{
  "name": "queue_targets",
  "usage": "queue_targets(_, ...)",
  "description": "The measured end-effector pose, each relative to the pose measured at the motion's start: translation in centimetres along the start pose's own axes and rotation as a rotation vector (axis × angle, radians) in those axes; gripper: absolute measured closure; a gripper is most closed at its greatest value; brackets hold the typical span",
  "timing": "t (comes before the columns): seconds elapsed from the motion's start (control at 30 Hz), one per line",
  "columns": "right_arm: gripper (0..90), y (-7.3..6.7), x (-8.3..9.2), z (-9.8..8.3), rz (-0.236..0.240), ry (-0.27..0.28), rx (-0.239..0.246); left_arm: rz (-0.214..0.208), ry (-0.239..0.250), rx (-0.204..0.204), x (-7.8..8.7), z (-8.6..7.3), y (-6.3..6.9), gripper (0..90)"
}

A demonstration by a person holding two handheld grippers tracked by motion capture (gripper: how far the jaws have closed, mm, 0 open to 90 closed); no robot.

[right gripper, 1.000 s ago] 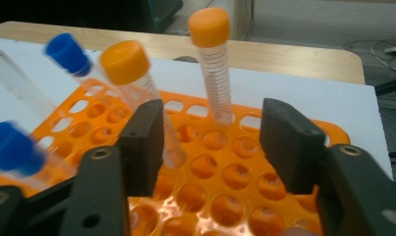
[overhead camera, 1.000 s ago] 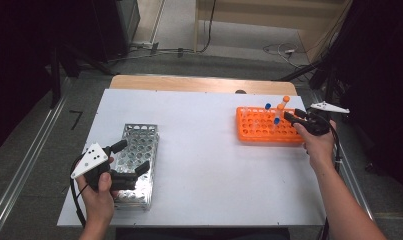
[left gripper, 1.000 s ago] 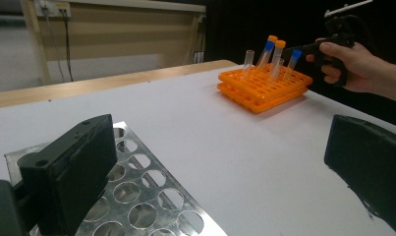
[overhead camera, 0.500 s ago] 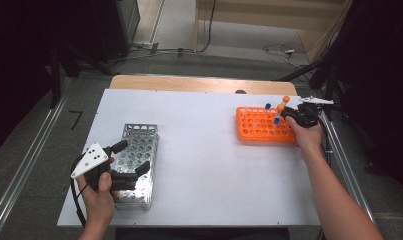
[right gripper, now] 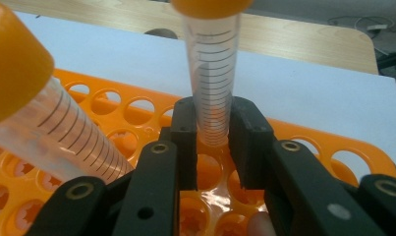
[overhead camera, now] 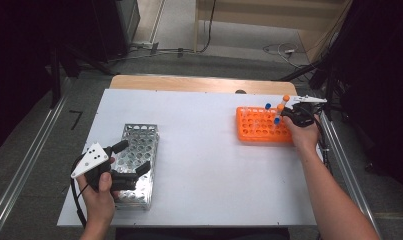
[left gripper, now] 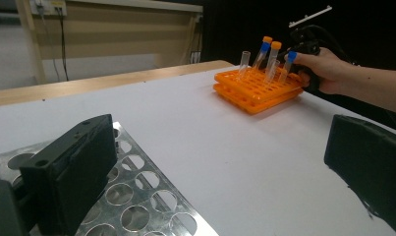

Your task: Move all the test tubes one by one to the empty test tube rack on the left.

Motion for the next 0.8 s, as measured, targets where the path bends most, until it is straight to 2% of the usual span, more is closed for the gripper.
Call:
queue_targets(0.1,73.0,0.1,0.0,0.0,-0.011,0.0,-0.001,0.002,0.001,0.0,0.1,0.0,0.0,0.0)
queue_targets(0.17,73.2,0.2,0.2,0.3,-0.004,0.022,-0.018,0.004,0.004,-0.002,0.1,0.1,0.0,0.0)
queue_targets(0.43,73.2,0.3,1.2,1.3,0.013,0.09,-0.037,0.004,0.012,-0.005,0.3,0.2,0.0,0.0)
queue_targets(0.5,73.2,0.4,2.0,1.9,0.016,0.12,-0.039,0.002,0.012,-0.008,0.3,0.2,0.1,0.0)
queue_targets(0.67,73.2,0.3,3.3,2.6,0.033,0.149,-0.047,-0.001,0.012,-0.008,0.2,0.3,0.3,0.0)
queue_targets(0.7,73.3,0.2,4.1,2.9,0.045,0.163,-0.066,-0.002,0.012,-0.009,0.2,0.3,0.3,0.0)
queue_targets(0.8,73.2,0.0,4.9,3.1,0.06,0.177,-0.074,-0.02,0.014,-0.021,0.0,0.4,0.8,0.0)
Point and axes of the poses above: each handheld gripper's, and its own axes: x roughly backward along the jaws, z roughly out of its top, y roughly to its right, the point moved 10 cm from there along -x, roughly forward along the jaws, and after that the axes turned 4 degrees about y, right-handed, at the moved point
